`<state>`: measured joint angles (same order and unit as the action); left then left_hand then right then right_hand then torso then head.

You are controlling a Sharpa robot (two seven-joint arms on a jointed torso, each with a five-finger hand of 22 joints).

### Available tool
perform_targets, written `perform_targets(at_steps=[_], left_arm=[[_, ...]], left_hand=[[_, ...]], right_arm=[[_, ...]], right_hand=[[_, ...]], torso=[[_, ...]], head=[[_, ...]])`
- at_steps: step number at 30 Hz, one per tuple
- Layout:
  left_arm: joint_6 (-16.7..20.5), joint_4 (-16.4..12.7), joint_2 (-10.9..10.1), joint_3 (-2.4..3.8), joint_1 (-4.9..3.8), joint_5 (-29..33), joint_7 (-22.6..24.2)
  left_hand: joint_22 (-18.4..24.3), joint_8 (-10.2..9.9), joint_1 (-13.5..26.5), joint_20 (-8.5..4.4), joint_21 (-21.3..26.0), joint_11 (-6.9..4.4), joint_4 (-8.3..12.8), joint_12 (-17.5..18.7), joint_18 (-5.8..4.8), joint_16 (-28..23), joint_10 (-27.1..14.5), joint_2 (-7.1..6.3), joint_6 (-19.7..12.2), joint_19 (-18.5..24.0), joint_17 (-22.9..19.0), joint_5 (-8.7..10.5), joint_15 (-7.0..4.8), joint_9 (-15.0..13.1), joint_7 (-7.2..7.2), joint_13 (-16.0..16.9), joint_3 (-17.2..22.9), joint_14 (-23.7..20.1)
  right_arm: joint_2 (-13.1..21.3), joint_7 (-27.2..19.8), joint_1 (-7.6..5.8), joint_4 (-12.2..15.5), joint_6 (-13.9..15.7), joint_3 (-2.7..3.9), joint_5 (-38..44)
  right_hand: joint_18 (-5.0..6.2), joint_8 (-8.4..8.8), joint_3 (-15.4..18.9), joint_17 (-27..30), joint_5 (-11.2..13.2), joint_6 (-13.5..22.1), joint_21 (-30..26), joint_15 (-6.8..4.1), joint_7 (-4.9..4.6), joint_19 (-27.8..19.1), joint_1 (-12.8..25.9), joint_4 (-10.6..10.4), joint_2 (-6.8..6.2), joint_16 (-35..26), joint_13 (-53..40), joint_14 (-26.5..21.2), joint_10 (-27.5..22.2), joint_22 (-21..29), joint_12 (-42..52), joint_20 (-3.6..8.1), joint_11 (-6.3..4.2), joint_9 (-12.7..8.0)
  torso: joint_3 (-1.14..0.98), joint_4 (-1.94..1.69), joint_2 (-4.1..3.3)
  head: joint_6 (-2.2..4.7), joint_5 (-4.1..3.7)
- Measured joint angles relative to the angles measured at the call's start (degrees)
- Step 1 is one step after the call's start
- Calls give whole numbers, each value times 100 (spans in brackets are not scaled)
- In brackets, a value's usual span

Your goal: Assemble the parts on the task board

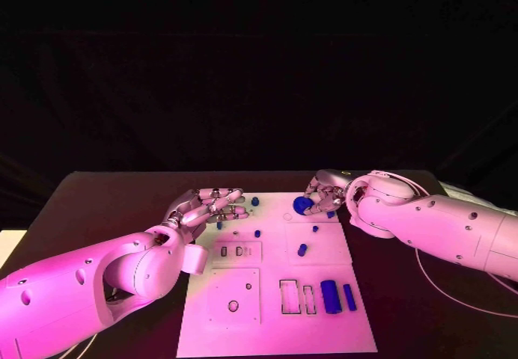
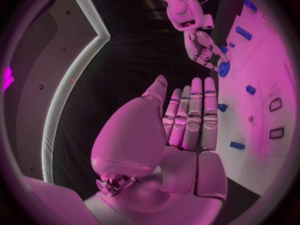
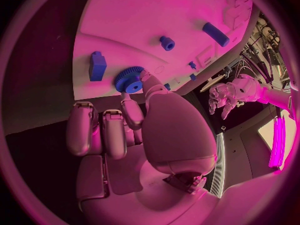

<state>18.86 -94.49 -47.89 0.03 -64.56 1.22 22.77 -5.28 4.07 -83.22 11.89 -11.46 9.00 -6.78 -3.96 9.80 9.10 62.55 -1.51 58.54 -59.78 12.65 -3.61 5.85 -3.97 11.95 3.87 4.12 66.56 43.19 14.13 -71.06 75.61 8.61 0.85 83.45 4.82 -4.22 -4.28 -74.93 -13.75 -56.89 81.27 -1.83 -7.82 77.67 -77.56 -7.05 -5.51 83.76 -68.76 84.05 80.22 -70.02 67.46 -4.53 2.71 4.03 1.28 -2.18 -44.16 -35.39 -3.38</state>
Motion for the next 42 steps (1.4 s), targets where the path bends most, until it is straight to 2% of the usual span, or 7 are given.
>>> perform_targets(at_steps=[3, 10, 33, 35, 38, 40, 42], left_arm=[[0, 0, 0, 0, 0, 0, -2], [0, 2, -2, 0, 0, 0, -10], [0, 11, -4, 0, 0, 0, -36], [0, 11, -5, -1, 0, 0, -39], [0, 12, -6, -1, 0, 0, -42], [0, 13, -6, -1, 0, 0, -45], [0, 14, -6, -1, 0, 0, -47]], left_hand=[[0, 0, 0, 0, 0, 0, 0, 0, 0, 0, 0, 0, 0, 0, 1, 0, 0, 0, 0, 0, 0, 0], [0, 0, 0, 0, 0, 0, 0, 0, 0, 0, 0, 0, 0, 0, 8, 0, 0, 0, 0, 0, 0, 0], [4, 0, 0, 0, 0, 0, 0, 0, 0, 0, 0, 0, 0, 0, 6, 0, 0, 0, 0, 0, 0, 0], [4, 0, 0, 0, 0, 0, 0, 0, 0, 0, 0, 0, 0, 0, 6, 0, 0, 0, 0, 0, 0, 0], [4, 0, 0, 0, 0, 0, 0, 0, 0, 0, 0, 0, 0, 0, 14, 0, 0, 0, 0, 0, 0, 0], [4, 0, 0, 0, 0, 0, 0, 0, 1, 0, 0, 0, 0, 0, 14, 0, 0, 0, 0, 0, 0, 0], [4, 0, 0, 0, 0, 0, 0, 0, 0, 0, 0, 0, 0, 0, 14, 0, 0, 0, 0, 0, 0, 0]], right_arm=[[-25, -1, -3, -24, -10, 5, -19], [-47, -6, -6, -58, -25, 15, -36], [-105, 246, 21, 98, -11, 12, 466], [-114, 278, 25, 111, 3, 10, 542], [-129, 313, 40, 131, 71, 4, 633], [-137, 329, 53, 145, 121, -1, 682], [-146, 342, 63, 153, 167, -6, 724]], right_hand=[[1, -40, -24, 0, -22, -77, 35, 0, 15, 21, 22, -23, 75, 6, -78, 0, 0, -23, 64, -21, 0, 8], [1, -84, -39, 1, -22, -198, 35, 0, 37, 20, 65, -39, 114, 35, -223, 0, 59, -56, 197, -21, -42, 15], [1, -39, 103, 2, -22, -198, 62, -1, 35, 20, 231, -182, 7, 35, -239, -1, 40, -125, 140, -21, -18, -6], [2, -45, 103, 2, -22, -287, 104, -1, 63, 75, 261, -182, 39, 68, -302, -1, 42, -166, 197, -12, -19, 5], [1, -133, -43, 3, 89, -465, 172, -1, 102, 167, 161, -146, 185, 120, -518, -1, 162, -299, 420, 20, -74, 42], [-88, -152, -136, 3, 167, -520, 184, -1, 133, 198, 123, -130, 221, 126, -601, -1, 218, -368, 524, 33, -114, 45], [-88, -156, -192, 3, 194, -566, 216, -24, 158, 206, 96, -123, 254, 144, -623, -22, 237, -403, 542, 42, -132, 64]], torso=[[0, -1, 0], [0, -4, 0], [0, -5, 1], [0, -4, 1], [-3, -4, 0], [-4, -4, 0], [-3, -4, 0]], head=[[-5, -1], [-21, -2], [-33, 5], [-38, 8], [-43, 9], [-43, 9], [-43, 9]])
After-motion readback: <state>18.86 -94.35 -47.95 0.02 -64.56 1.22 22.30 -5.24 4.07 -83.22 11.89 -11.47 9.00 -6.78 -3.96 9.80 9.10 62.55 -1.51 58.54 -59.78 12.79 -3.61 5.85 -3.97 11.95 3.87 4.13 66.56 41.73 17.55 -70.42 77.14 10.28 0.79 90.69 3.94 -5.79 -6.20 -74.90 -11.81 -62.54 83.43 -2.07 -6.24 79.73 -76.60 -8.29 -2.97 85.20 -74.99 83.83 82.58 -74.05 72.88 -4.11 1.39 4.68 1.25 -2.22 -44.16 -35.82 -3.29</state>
